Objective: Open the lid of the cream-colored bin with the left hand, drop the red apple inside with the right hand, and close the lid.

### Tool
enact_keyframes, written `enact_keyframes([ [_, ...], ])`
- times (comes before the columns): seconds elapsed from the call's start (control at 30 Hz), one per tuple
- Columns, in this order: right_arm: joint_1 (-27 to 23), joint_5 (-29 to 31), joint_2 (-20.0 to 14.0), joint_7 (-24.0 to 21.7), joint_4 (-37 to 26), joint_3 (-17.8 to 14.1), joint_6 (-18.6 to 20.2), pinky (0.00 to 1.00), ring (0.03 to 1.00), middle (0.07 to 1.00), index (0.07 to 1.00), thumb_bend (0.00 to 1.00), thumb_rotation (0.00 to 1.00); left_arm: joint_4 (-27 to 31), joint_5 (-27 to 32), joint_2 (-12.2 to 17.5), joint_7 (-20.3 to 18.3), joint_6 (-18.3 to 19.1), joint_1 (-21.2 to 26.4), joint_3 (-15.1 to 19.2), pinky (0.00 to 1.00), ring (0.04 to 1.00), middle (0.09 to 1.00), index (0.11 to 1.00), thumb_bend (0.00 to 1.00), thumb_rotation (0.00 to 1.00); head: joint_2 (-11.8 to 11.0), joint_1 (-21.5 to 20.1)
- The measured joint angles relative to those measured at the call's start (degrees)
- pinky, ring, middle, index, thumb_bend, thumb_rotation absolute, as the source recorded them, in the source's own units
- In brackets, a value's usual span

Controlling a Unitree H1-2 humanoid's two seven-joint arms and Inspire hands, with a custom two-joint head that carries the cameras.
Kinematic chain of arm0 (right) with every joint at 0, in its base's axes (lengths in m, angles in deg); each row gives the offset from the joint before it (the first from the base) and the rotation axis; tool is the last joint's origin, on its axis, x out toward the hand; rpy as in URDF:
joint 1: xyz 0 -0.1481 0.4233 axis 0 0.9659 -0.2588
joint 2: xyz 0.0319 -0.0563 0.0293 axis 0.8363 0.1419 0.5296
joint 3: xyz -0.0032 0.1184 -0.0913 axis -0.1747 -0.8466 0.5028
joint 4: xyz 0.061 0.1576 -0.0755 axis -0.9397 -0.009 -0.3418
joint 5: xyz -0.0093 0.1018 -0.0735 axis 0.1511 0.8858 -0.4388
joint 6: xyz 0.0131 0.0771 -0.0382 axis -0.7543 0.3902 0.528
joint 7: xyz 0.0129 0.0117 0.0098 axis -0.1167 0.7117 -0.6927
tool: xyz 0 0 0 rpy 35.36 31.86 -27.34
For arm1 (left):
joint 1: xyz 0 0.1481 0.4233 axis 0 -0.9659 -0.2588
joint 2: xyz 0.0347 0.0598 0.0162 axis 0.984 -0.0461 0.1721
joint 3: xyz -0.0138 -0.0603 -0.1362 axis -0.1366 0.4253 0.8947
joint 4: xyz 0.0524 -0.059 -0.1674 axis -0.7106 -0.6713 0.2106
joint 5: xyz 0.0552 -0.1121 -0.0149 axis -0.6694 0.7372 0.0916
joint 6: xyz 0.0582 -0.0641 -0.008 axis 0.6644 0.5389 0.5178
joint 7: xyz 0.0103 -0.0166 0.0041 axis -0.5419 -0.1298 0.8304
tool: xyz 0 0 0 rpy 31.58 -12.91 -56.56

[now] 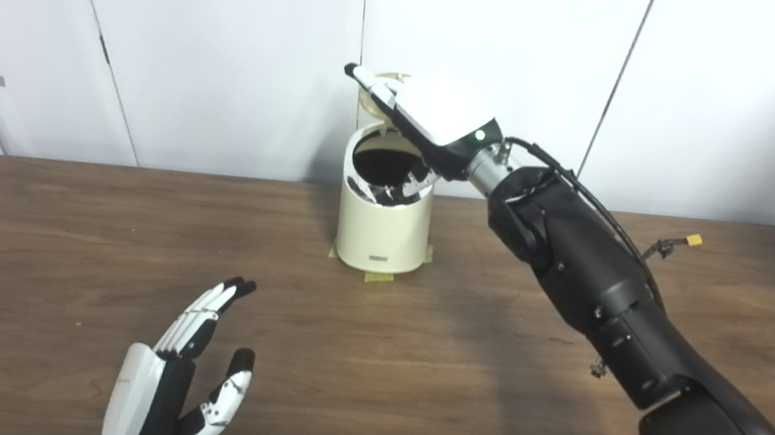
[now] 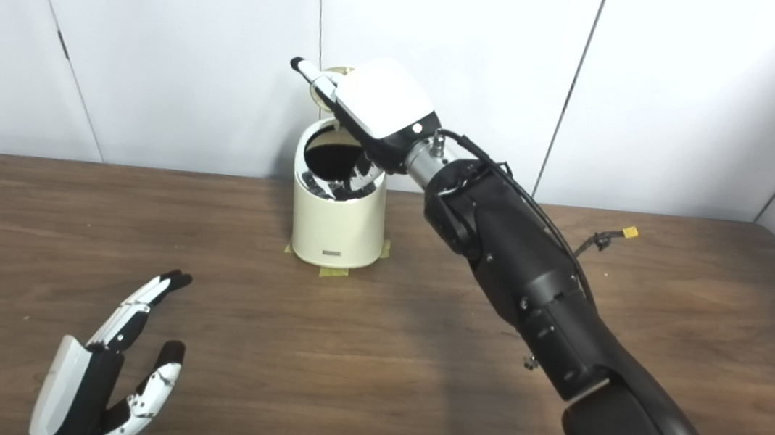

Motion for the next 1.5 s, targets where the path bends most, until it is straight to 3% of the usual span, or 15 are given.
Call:
enact_keyframes([
  [0.13, 0.0, 0.5, 0.0, 3.9, 1.3, 0.0, -1.3, 0.62, 0.759, 0.819, 0.836, 0.91, 0.25, 0.0, -0.1, 0.0, 0.0, 0.0, 0.0, 0.0, 0.85, 0.904, 0.915, 0.889, 0.25, 0.73, -0.1, 0.0],
  [0.27, 0.6, 0.3, -0.2, 14.7, 3.8, 0.0, -4.8, 0.36, 0.424, 0.472, 0.532, 0.71, 0.40, 0.0, 0.1, 0.1, -0.1, 0.0, 0.0, 0.0, 0.85, 0.904, 0.911, 0.885, 0.25, 0.73, -0.3, -0.2],
  [0.3, 1.1, 0.4, -0.2, 17.7, 3.8, -0.3, -5.3, 0.31, 0.359, 0.416, 0.497, 0.63, 0.32, 0.0, 0.1, 0.1, -0.1, 0.0, 0.0, 0.0, 0.85, 0.901, 0.910, 0.884, 0.25, 0.73, -0.2, -0.1],
  [0.4, 3.3, 1.5, 0.5, 25.5, 1.0, -2.5, -6.6, 0.26, 0.313, 0.368, 0.476, 0.54, 0.19, 0.0, 0.1, 0.1, -0.1, 0.0, 0.0, -0.1, 0.84, 0.897, 0.908, 0.883, 0.24, 0.73, -0.2, 0.0],
  [0.57, 7.3, 3.8, 3.8, 31.9, -6.7, -5.9, -6.6, 0.21, 0.261, 0.339, 0.471, 0.52, 0.15, 0.0, 0.1, 0.1, 0.0, 0.0, 0.2, -0.1, 0.83, 0.893, 0.906, 0.879, 0.24, 0.72, -0.5, 0.0],
  [0.67, 11.8, 7.4, 4.9, 30.4, -13.5, -7.4, -6.6, 0.29, 0.355, 0.426, 0.480, 0.51, 0.15, -0.1, -0.1, 0.1, 0.1, 0.0, 0.4, -0.2, 0.83, 0.888, 0.904, 0.877, 0.25, 0.72, -0.5, 0.1],
  [0.77, 18.6, 13.1, 4.9, 25.3, -20.7, -9.4, -6.4, 0.44, 0.547, 0.590, 0.494, 0.50, 0.16, -0.2, -0.1, 0.1, 0.1, 0.0, 0.4, -0.2, 0.84, 0.890, 0.908, 0.881, 0.25, 0.73, -0.7, -0.2],
  [0.8, 21.6, 15.7, 4.6, 22.6, -22.9, -9.9, -6.2, 0.53, 0.645, 0.668, 0.637, 0.51, 0.37, -0.2, -0.1, 0.1, 0.1, 0.0, 0.4, -0.1, 0.84, 0.891, 0.907, 0.880, 0.25, 0.73, -0.7, -0.1],
  [0.87, 26.5, 21.6, 4.2, 18.3, -25.9, -10.9, -5.7, 0.63, 0.749, 0.768, 0.770, 0.54, 0.59, -0.3, -0.1, 0.1, 0.1, 0.0, 0.4, -0.1, 0.83, 0.888, 0.902, 0.876, 0.24, 0.71, -0.8, -0.1],
  [0.9, 29.0, 25.2, 3.7, 15.1, -27.2, -11.2, -5.1, 0.73, 0.824, 0.836, 0.847, 0.57, 0.67, -0.3, -0.1, 0.1, 0.2, 0.0, 0.4, -0.1, 0.83, 0.887, 0.901, 0.876, 0.24, 0.71, -1.0, 0.0],
  [0.97, 32.9, 31.7, 2.7, 10.1, -29.4, -11.4, -4.7, 0.80, 0.890, 0.913, 0.935, 0.65, 0.70, -0.5, 0.0, 0.1, 0.3, 0.0, 0.7, 0.0, 0.83, 0.888, 0.901, 0.878, 0.24, 0.71, -1.1, 0.0],
  [1.13, 40.2, 43.1, 2.2, 4.7, -30.6, -14.3, -6.4, 0.81, 0.899, 0.943, 0.955, 0.67, 0.62, -1.1, 0.1, 0.0, 0.4, -0.1, 1.7, -0.1, 0.83, 0.890, 0.899, 0.877, 0.24, 0.69, -1.4, 0.1],
  [1.23, 44.9, 44.3, 3.1, 5.1, -31.5, -17.4, -7.4, 0.72, 0.834, 0.871, 0.874, 0.48, 0.66, -1.2, 0.2, 0.1, 0.4, -0.1, 1.8, 0.0, 0.84, 0.891, 0.903, 0.880, 0.25, 0.70, -1.1, 0.0],
  [1.33, 49.0, 44.0, 4.8, 5.7, -32.6, -19.4, -7.3, 0.65, 0.779, 0.808, 0.798, 0.23, 0.55, -1.2, 0.3, 0.1, 0.4, 0.0, 1.7, 0.2, 0.85, 0.891, 0.900, 0.876, 0.23, 0.69, -1.1, 0.2],
  [1.5, 52.4, 45.2, 6.6, 5.5, -32.9, -20.7, -8.3, 0.64, 0.761, 0.785, 0.778, 0.21, 0.53, -1.3, 3.8, 0.0, 0.3, -0.5, 1.8, 0.3, 0.85, 0.889, 0.878, 0.844, 0.10, 0.70, -0.9, 0.6],
])
